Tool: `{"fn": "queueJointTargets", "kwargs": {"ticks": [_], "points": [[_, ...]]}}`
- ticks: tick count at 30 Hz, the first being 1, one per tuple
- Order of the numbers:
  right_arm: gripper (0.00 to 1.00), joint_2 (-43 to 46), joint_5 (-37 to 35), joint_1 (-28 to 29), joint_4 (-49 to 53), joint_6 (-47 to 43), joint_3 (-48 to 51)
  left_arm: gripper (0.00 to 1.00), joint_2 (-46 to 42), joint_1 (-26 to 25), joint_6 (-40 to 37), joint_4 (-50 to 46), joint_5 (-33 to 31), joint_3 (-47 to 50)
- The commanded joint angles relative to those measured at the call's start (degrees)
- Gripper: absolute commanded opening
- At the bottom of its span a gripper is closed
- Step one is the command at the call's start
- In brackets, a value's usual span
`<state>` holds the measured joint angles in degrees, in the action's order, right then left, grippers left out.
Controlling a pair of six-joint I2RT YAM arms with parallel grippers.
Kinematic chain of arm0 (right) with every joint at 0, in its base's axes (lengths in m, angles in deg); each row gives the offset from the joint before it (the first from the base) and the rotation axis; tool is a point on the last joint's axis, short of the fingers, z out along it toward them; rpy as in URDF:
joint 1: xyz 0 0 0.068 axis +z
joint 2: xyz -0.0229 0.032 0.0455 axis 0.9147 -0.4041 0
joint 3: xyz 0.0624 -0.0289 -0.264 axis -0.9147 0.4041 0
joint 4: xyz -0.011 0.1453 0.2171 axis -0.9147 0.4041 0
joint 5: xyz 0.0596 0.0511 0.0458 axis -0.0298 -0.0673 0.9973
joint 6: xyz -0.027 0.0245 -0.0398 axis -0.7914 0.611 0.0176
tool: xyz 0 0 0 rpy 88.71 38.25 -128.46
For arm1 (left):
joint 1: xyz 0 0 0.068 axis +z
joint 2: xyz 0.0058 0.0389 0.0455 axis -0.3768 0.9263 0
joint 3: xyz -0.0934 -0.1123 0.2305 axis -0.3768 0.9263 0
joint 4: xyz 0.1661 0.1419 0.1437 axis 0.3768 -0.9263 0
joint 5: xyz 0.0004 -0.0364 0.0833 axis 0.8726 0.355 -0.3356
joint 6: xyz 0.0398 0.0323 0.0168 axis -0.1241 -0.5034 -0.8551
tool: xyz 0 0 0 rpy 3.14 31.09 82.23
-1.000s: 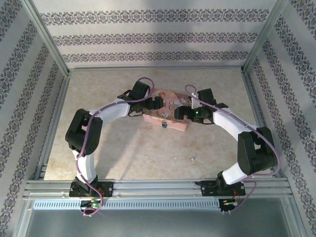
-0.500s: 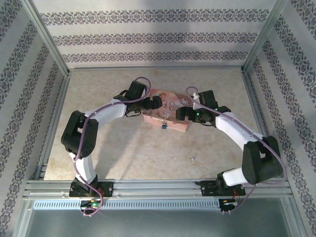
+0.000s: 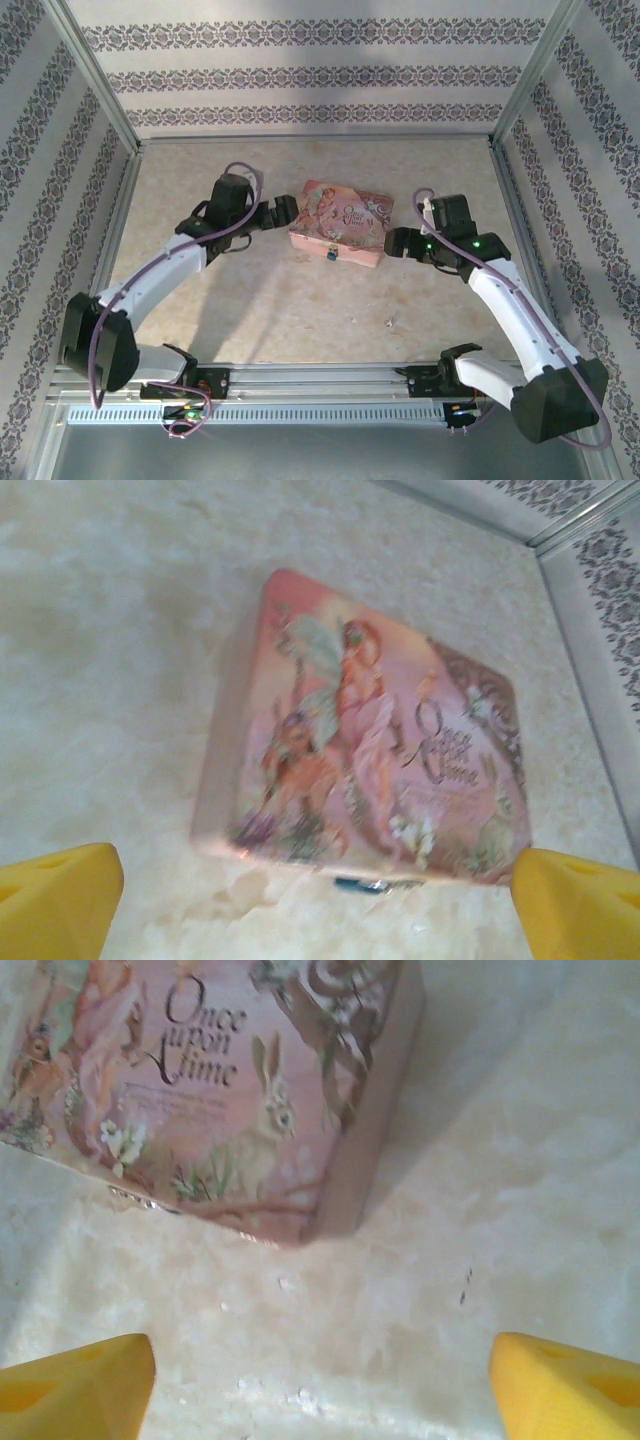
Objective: Unlock the padlock with the key
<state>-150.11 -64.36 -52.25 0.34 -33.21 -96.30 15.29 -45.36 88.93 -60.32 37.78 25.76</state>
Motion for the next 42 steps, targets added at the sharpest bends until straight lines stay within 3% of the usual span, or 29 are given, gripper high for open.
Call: {"fn": "queueJointTargets", "kwargs": {"ticks": [1, 7, 12, 27, 42], "points": [[0.80, 2.52, -1.05, 1.64, 9.12, 4.38, 2.52, 0.99, -4.94, 0.19, 0.14, 2.96, -3.23, 5.57], [0.67, 4.47, -1.94, 5.78, 11.75, 10.21, 7.84, 0.99, -12.65, 0.20, 3.03, 7.55, -7.54, 14.99], [0.63, 2.70, -4.54, 11.51, 11.60, 14.92, 9.05, 0.99, -16.08, 0.15, 4.86, 10.72, -9.87, 20.18], [0.45, -11.07, -13.81, 31.02, 11.20, 22.97, 9.27, 0.99, -15.26, 0.20, 5.30, 10.69, -11.54, 20.44], [0.32, -23.81, -16.12, 35.13, 11.15, 21.32, 4.77, 0.99, -15.57, 0.20, 5.03, 8.83, -12.18, 19.49]]}}
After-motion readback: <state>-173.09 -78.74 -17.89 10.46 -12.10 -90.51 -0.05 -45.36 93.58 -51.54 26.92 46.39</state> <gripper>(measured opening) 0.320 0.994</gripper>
